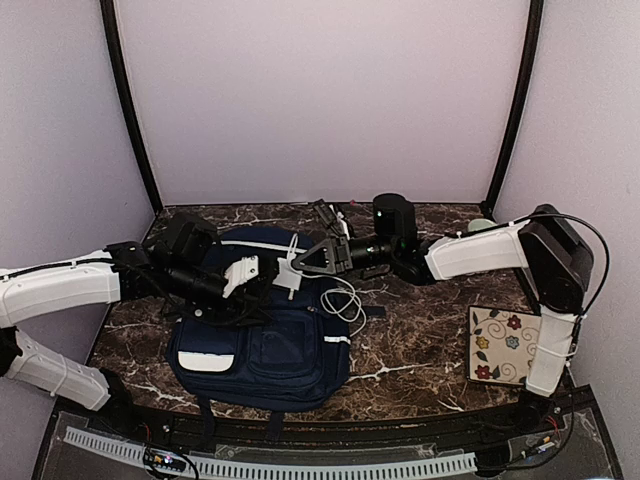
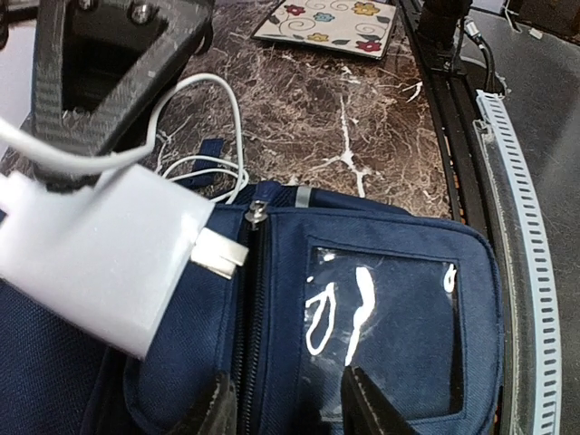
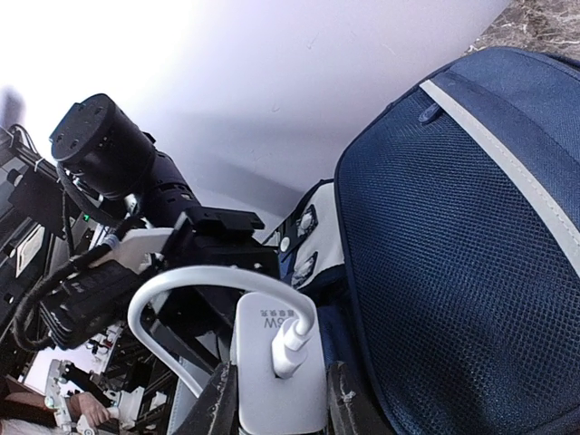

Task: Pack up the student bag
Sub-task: Pick up the lower front pocket of the student bag.

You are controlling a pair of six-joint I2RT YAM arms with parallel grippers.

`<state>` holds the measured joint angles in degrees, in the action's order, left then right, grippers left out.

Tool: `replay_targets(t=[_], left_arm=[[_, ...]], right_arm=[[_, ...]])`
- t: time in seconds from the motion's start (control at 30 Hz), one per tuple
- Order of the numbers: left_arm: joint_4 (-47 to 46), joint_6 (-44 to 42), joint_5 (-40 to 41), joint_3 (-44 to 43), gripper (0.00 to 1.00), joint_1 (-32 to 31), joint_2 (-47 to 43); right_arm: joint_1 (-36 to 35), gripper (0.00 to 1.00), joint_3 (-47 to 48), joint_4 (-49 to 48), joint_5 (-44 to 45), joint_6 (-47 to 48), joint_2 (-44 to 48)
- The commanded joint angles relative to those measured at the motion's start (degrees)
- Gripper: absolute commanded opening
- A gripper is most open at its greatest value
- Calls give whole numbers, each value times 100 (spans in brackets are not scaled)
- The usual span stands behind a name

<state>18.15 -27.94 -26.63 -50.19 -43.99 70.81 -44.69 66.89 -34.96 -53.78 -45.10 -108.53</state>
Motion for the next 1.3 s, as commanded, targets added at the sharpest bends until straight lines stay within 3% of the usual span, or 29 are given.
replay_targets(t=[0.0,0.33,0.77,1.0,1.1,1.13,1.27], left_arm=[[232,-264,-350,113,42,-11,-404],[301,-218,313,-140,44,-11,257],[661,-526,375,-197,40,-340,674],[1019,-702,511,-203,26,-423,798],[1120,-704,570,-300,3,-426,746],[1141,-693,556,-348,0,-424,697],[941,-615,196,-472,0,-425,356]], right_arm=[[-124,0,-28,585,194,519,52],[-202,0,306,1788,504,1541,-124],[-80,0,408,2273,603,2095,-269],[53,0,416,2236,713,2172,-337],[57,0,418,2234,671,2204,-319],[64,0,406,2243,667,2211,-306],[-1,0,365,2424,684,2283,-209]])
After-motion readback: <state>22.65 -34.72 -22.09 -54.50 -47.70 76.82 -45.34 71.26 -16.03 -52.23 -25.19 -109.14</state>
